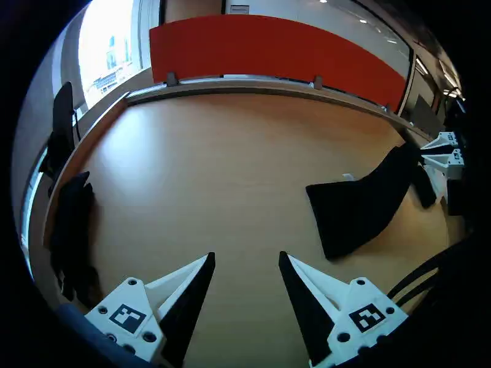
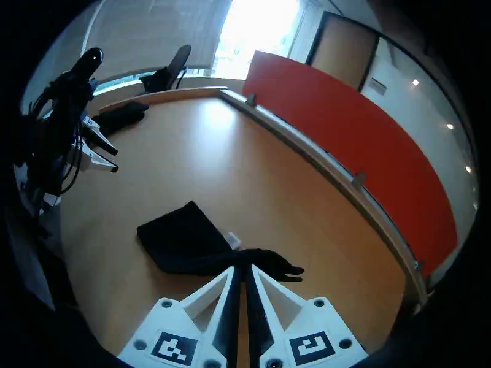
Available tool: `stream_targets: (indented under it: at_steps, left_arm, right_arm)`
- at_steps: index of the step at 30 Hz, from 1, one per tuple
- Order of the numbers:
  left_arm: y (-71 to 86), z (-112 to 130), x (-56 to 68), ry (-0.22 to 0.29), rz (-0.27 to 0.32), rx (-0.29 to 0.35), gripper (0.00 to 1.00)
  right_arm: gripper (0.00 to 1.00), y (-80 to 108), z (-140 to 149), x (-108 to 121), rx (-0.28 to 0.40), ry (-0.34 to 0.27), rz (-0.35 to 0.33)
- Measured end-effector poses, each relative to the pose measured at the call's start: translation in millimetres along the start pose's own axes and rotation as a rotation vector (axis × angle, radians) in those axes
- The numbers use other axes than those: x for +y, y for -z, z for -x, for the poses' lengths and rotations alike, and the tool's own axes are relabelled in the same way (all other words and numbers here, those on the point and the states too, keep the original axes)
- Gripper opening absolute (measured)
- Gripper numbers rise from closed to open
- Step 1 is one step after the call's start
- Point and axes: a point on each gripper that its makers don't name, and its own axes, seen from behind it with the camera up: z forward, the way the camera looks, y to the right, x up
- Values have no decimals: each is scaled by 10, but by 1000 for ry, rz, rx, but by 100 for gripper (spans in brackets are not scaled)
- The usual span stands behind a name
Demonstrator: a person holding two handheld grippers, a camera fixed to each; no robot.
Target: Fold towel
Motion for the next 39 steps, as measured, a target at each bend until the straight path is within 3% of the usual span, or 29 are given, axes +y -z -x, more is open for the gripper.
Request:
stream_targets:
  at_steps: [9, 21, 29, 39]
  left_arm:
    - [19, -45, 12, 2, 5, 10, 76]
    - [42, -35, -66, 11, -2, 11, 76]
    - [90, -24, -190, 24, -18, 16, 76]
    - [175, 89, -433, 67, -55, 12, 76]
  right_arm:
    - [5, -156, -73, -297, 2, 22, -71]
    - [5, -418, -108, -705, -3, 25, -161]
    - [5, -547, -103, -902, -17, 29, -215]
    - [6, -811, -91, -1219, -45, 41, -294]
